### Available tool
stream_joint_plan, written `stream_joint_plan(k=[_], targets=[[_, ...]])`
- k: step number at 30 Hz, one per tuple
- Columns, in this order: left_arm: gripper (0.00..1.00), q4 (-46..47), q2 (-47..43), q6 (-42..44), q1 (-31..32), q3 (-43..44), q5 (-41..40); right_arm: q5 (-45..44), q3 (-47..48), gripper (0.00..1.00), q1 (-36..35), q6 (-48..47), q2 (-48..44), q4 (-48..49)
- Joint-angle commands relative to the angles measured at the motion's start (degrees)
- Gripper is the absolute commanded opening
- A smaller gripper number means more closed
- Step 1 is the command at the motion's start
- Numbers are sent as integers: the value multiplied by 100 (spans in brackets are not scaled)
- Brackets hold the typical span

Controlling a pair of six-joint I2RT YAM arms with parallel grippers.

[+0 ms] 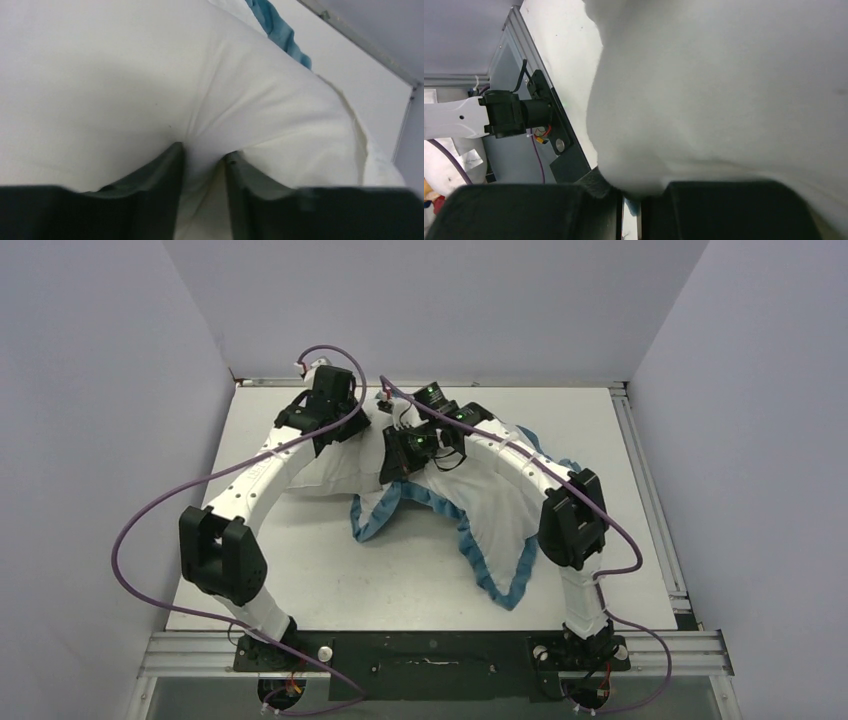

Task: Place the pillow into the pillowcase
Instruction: Stuff the pillow into the pillowcase.

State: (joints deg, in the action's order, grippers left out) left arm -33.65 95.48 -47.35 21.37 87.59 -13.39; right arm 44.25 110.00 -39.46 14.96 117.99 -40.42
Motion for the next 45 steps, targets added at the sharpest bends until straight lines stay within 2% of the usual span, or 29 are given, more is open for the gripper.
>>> stream_joint_plan(k=[1,3,5,8,11,15,19,21,22,24,27,28,29,32,35,38,42,43,44,45], targets=[[47,-309,-487,367,168,61,769,-356,-515,5,539,436,-683,769],[64,-612,-802,566,48,-37,767,-570,-809,5,754,532,-867,825],[72,-805,-1133,691,-191,-262,1057,-729,-944,5,896,507,-936,757],[79,-1051,-1521,776,-751,-686,1807,-833,-995,5,965,402,-962,606],[82,-1305,-1719,936,-1492,-1148,2464,-948,-985,5,965,389,-944,535],[84,-1135,-1390,1244,-1797,-1491,3355,-1007,-760,5,965,348,-819,345],[83,583,-783,814,-1481,-1859,4224,-880,-276,5,960,275,-547,98],[76,1484,-432,438,-1233,-1858,4392,-702,77,5,958,271,-362,-23],[69,1904,-260,242,-1092,-1784,4475,-546,276,5,950,276,-250,-88],[43,2629,45,-181,-748,-1529,4588,-65,787,5,907,296,-6,-184],[17,3214,334,-446,-92,-939,4520,781,1582,5,671,375,349,-233],[6,3233,412,-442,108,-760,4436,1137,1746,5,574,504,427,-88],[0,3248,451,-453,268,-632,4307,1551,1803,5,478,716,453,226],[0,3490,398,-644,567,-736,3915,2318,1647,5,117,1459,332,1397],[0,3615,67,-787,610,-1223,3541,2134,1524,5,56,1392,251,1269],[0,3389,-360,-605,590,-1581,3149,1338,1282,5,312,896,131,484],[0,2482,-902,-164,588,-1864,2574,-563,1241,6,652,168,-121,-782],[0,2369,-1037,-95,588,-1961,2441,-1105,1192,9,687,34,-242,-1006],[0,2264,-1173,-42,588,-2076,2337,-1547,1093,18,693,-180,-366,-1172],[0,2163,-1271,-25,588,-2203,2231,-1922,968,33,694,-307,-510,-1279]])
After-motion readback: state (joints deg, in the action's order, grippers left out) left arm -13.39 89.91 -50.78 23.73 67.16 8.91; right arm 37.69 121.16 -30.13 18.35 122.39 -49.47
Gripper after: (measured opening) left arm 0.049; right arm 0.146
